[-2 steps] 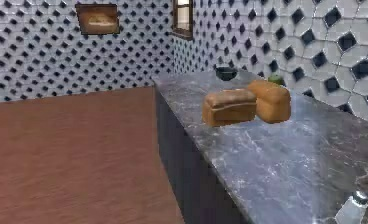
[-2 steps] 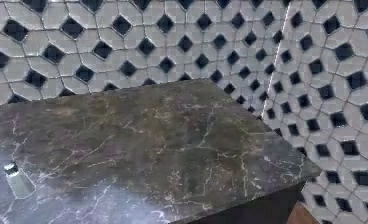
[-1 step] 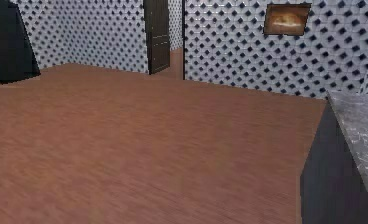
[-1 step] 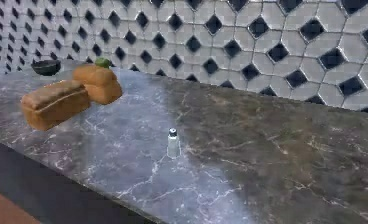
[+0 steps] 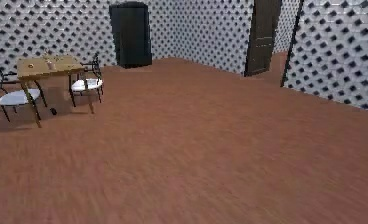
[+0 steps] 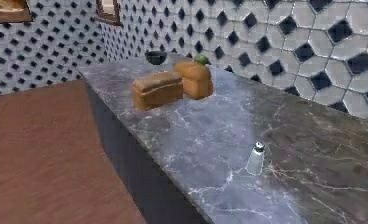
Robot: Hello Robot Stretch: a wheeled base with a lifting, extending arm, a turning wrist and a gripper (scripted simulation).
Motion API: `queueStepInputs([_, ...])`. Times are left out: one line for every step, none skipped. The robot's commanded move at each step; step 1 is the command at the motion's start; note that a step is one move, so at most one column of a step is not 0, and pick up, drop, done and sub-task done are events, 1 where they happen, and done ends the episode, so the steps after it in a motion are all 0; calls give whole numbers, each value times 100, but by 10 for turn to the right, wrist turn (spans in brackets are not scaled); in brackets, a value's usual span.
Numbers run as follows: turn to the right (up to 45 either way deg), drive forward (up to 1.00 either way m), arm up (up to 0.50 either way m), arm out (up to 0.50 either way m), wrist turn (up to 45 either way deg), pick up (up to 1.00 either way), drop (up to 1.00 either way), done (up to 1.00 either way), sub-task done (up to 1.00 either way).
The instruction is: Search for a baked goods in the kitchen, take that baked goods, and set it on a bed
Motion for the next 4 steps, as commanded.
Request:
queueStepInputs([450,0,0,0,0,0,0,0,0])
queueStepInputs([60,0,0,0,0,0,0,0,0])
queueStepInputs([0,55,0,0,0,0,0,0,0])
queueStepInputs([-210,0,0,0,0,0,0,0,0])
